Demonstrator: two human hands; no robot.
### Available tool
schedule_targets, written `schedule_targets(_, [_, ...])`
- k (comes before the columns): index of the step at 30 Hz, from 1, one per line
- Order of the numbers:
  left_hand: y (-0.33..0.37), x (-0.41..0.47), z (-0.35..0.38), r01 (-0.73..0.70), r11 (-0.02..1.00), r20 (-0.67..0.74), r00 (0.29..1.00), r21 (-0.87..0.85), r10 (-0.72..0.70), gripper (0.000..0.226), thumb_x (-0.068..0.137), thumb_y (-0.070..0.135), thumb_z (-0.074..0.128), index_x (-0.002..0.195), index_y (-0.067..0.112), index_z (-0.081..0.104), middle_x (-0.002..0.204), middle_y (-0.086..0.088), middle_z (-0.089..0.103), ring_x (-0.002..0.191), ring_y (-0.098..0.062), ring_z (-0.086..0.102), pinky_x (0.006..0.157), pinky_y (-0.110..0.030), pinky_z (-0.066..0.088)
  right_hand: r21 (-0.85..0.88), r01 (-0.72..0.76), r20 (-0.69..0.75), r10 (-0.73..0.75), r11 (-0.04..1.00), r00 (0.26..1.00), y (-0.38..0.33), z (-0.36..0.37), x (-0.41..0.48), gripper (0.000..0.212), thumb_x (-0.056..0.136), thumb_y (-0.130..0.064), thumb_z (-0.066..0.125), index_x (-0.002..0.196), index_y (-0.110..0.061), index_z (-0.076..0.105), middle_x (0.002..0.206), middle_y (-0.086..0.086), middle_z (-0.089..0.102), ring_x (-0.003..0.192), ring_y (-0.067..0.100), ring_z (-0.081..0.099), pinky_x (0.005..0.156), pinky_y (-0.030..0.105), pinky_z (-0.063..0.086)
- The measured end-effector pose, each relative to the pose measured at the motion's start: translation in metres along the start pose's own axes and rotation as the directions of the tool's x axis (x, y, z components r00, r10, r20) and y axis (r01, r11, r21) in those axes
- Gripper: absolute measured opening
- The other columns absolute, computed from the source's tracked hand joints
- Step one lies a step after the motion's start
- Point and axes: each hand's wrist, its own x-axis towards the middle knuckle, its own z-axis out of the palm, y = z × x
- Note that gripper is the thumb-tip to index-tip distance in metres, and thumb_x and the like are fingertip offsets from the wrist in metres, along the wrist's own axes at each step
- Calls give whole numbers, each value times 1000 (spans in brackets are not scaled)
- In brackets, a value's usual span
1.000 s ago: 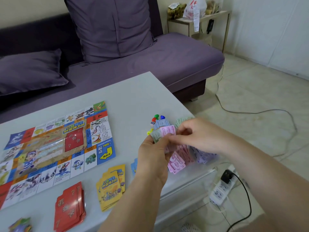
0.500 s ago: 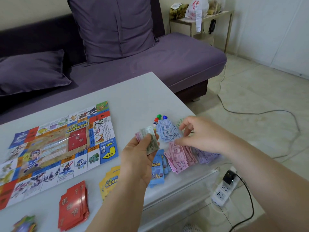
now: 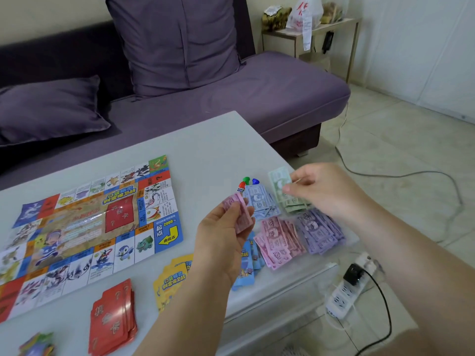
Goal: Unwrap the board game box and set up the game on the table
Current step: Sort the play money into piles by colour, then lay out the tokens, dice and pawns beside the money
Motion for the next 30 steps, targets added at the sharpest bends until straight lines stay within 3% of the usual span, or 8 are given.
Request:
schedule_targets(5, [1,7,1,-11,997,-12,1000,76,12,17,93,9,53,81,13,64,60,5,69,54,-2,64,55,-17,54,-179,-45,-116,24,983,993,17,1,11,48,81,-36,72,123,-17,59,102,-3,66,90,13,59,75,25,40])
schedule_targets(8, [0,14,1,-35,973,-8,999,227,38,12,90,14,60,80,18,65,62,7,69,56,-3,59,59,-19,45,-168,20,-146,-45,986,988,10,1,9,36,84,-39,66,115,-20,63,104,-7,64,96,10,59,78,24,41])
schedule_targets(13, [-2,14,6,-76,944,114,993,321,41,6,85,12,66,88,16,64,70,2,70,56,-3,63,54,-16,49,92,18,178,-34,996,983,-12,7,-6,25,81,-48,65,93,-27,71,86,-13,70,82,-3,63,73,17,47])
schedule_targets(17, [-8,11,3,-150,904,170,982,401,87,25,82,11,70,105,15,62,91,-10,70,72,-16,70,66,-26,57,148,23,194,-52,989,980,-12,11,-7,4,82,-29,72,85,-28,70,74,-11,70,66,-6,61,65,11,46])
schedule_targets(20, [-8,9,-7,-262,789,184,964,556,191,32,82,18,71,111,24,59,94,0,67,76,-13,68,72,-27,57,79,24,215,-40,997,976,-7,11,-7,6,80,-27,74,81,-27,68,77,-10,71,71,0,64,71,17,49])
schedule_targets(23, [-2,8,-19,-339,683,178,938,647,298,24,86,19,66,105,32,59,93,9,63,66,0,59,59,-16,49,-57,27,237,-13,998,972,-1,15,-8,8,79,-26,74,83,-25,67,78,-8,69,73,6,64,68,20,47])
schedule_targets(27, [5,5,-34,-339,678,151,935,652,322,21,90,14,59,98,34,59,94,7,63,71,-2,58,51,-11,44,-263,90,97,-66,961,993,-1,21,-10,13,81,-30,71,92,-24,67,90,-10,62,86,9,59,77,28,47])
schedule_targets(30, [9,1,-43,-340,671,139,932,659,335,20,90,13,58,97,33,61,91,8,64,73,-6,58,49,-9,43,-229,147,8,-149,962,989,-8,27,-15,12,83,-31,69,92,-25,67,87,-12,60,83,7,56,69,20,42])
